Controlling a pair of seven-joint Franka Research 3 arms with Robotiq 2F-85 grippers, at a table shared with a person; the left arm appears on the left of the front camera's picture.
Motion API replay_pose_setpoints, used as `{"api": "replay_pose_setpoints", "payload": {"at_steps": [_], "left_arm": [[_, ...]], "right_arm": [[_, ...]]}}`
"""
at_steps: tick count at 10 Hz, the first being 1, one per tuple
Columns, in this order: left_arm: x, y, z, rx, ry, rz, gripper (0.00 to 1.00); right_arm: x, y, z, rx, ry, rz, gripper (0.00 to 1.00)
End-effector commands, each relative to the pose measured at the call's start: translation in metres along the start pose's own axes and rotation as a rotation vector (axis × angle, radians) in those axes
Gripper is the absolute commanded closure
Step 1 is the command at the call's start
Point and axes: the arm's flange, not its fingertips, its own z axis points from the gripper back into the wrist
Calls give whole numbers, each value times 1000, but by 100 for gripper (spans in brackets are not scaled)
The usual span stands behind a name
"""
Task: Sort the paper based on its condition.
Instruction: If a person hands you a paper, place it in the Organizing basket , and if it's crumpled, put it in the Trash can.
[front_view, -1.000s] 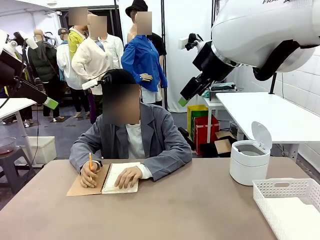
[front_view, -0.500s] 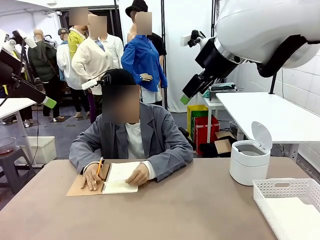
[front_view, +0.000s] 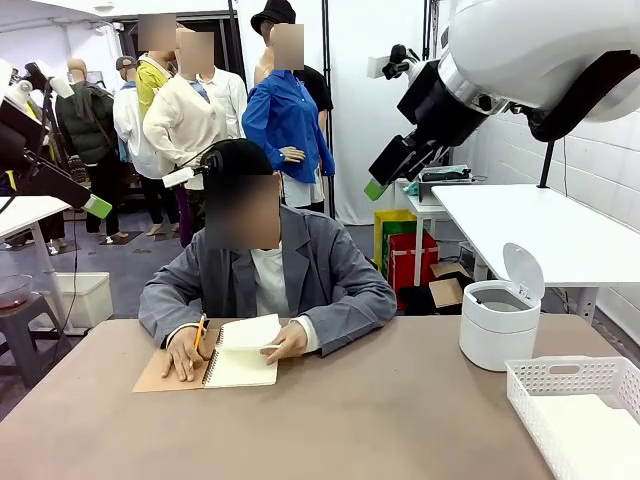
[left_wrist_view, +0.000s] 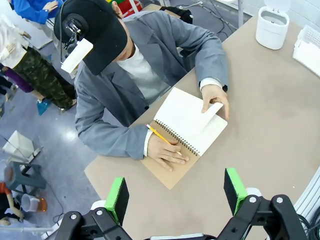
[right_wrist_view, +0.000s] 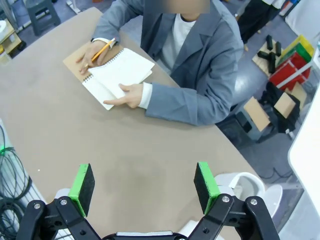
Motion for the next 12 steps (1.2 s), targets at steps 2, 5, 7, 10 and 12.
{"api": "replay_pose_setpoints", "payload": {"at_steps": [2,5,7,10,12], "left_arm": [[1,3,5,9,19,5,0],[0,0,1,-2,3,0,0],[0,0,1,-2,3,0,0],[0,0,1,-2,3,0,0],[0,0,1,-2,3,0,0]], "right_arm": [[-4,3,10,-9,-8,-18,0],[1,2,11,-7,-16,-2,0],[1,2,11,-7,-16,-2,0],[1,2,11,-7,-16,-2,0],[1,2,11,-7,-16,-2,0]]}}
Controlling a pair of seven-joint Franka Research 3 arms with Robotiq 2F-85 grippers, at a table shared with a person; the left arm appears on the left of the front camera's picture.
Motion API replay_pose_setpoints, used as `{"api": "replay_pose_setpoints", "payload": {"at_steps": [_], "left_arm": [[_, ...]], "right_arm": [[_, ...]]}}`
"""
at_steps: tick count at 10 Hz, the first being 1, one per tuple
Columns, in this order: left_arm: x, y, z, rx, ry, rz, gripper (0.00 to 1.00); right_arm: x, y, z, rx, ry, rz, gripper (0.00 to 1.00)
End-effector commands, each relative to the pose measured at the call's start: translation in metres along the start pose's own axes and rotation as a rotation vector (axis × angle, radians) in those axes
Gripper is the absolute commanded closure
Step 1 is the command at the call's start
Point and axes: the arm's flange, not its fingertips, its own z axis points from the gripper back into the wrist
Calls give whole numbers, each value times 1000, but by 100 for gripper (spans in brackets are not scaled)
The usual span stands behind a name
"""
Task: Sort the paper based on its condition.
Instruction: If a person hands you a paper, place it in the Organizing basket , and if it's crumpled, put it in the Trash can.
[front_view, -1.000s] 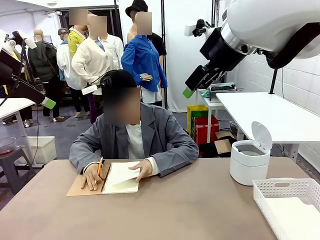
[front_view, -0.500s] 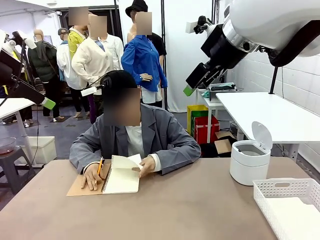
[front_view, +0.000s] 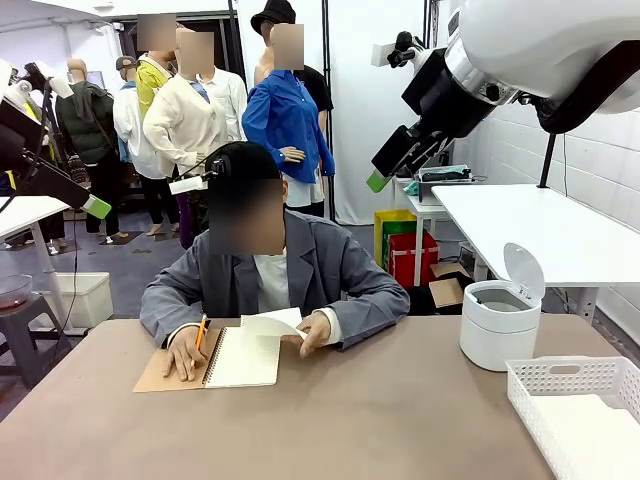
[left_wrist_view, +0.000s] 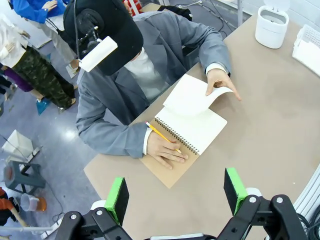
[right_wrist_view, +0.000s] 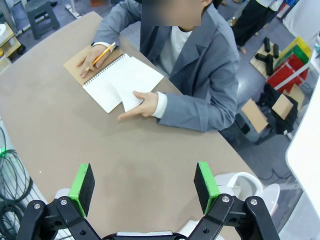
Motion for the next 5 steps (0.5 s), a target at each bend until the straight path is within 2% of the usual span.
{"api": "replay_pose_setpoints", "payload": {"at_steps": [1,5], "left_arm": [[0,0,0,2,-2,-1,0],[0,0,0,2,-2,-1,0]], "right_arm": [[0,0,-1,1,2,0,0],[0,0,-1,1,2,0,0]]}}
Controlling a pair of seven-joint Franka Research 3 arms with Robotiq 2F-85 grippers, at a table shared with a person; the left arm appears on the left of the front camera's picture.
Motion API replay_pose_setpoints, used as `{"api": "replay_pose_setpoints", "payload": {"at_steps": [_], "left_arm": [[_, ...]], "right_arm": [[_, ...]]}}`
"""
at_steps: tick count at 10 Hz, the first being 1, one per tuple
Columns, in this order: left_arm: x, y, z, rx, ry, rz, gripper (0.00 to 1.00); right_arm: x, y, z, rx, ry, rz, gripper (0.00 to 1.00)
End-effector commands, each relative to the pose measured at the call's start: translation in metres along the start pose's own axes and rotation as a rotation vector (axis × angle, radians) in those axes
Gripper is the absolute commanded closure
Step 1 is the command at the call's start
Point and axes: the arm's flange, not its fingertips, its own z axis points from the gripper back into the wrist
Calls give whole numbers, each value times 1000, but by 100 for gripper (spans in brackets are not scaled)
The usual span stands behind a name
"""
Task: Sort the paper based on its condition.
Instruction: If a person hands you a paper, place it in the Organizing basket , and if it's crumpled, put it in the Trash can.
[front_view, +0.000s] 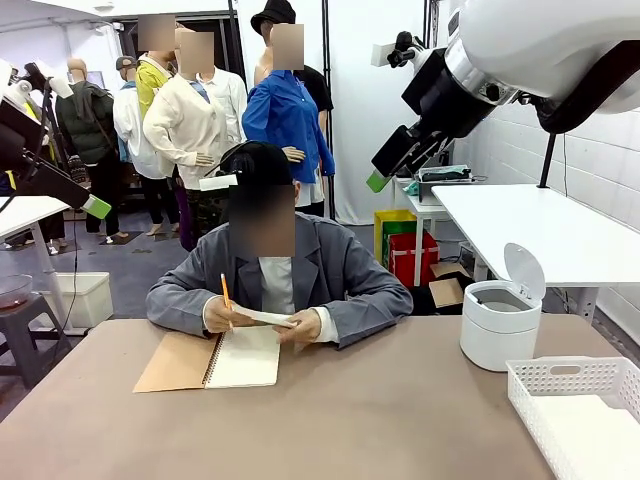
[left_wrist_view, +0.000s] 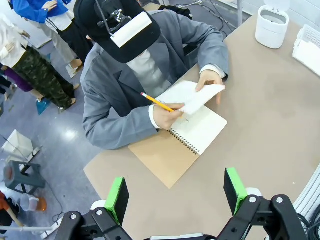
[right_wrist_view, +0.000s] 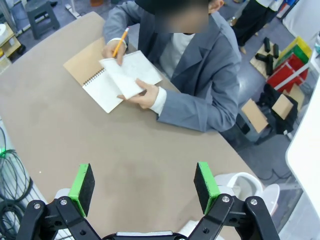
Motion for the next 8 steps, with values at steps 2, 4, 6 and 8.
{"api": "replay_pose_setpoints", "payload": {"at_steps": [2,4,6,8], "left_arm": [[0,0,0,2,-2,-1,0],[0,0,0,2,-2,-1,0],[0,0,0,2,-2,-1,0],[0,0,0,2,-2,-1,0]], "right_arm": [[0,0,-1,1,2,0,0],[0,0,-1,1,2,0,0],[0,0,-1,1,2,0,0],[0,0,-1,1,2,0,0]]}}
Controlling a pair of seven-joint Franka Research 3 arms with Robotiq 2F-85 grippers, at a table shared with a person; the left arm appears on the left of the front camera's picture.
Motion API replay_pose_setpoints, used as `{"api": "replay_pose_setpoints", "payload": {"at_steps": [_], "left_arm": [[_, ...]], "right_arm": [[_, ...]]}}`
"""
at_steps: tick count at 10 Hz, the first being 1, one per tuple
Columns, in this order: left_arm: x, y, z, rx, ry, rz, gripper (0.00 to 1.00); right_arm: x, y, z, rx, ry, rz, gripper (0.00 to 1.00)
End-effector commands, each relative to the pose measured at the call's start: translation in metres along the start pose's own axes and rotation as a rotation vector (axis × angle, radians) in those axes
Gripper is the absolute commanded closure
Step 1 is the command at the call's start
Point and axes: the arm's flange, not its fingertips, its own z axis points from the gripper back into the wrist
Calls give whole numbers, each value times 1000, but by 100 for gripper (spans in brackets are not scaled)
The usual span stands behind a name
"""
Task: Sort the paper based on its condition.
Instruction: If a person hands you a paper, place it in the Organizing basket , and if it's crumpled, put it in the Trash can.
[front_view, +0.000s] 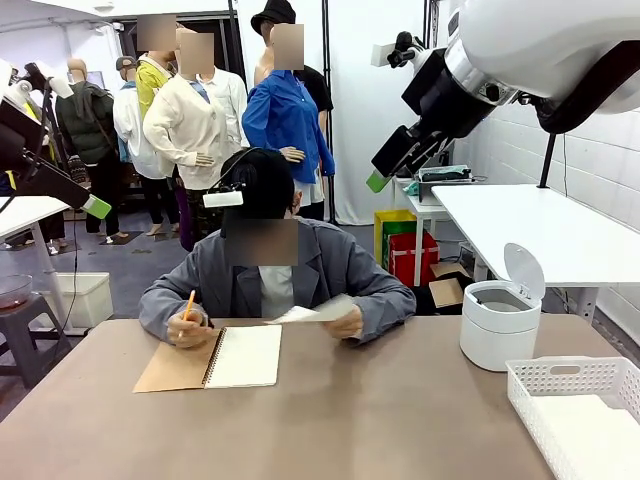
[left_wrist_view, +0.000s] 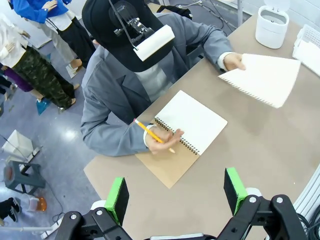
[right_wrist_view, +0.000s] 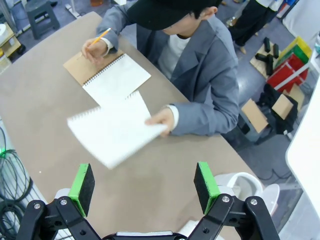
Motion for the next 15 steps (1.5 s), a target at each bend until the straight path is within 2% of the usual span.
{"api": "replay_pose_setpoints", "payload": {"at_steps": [1,6,10,12,15], "left_arm": [[0,0,0,2,-2,-1,0],[0,0,0,2,-2,-1,0],[0,0,0,2,-2,-1,0],[0,0,0,2,-2,-1,0],[0,0,0,2,-2,-1,0]], "right_arm": [[0,0,-1,1,2,0,0],[0,0,0,0,0,0,0],[-20,-32,-29,135,175,-390,0],[-31,-46,-47,205,218,-490,0],[-53,-68,-79,329,311,-740,0]]}}
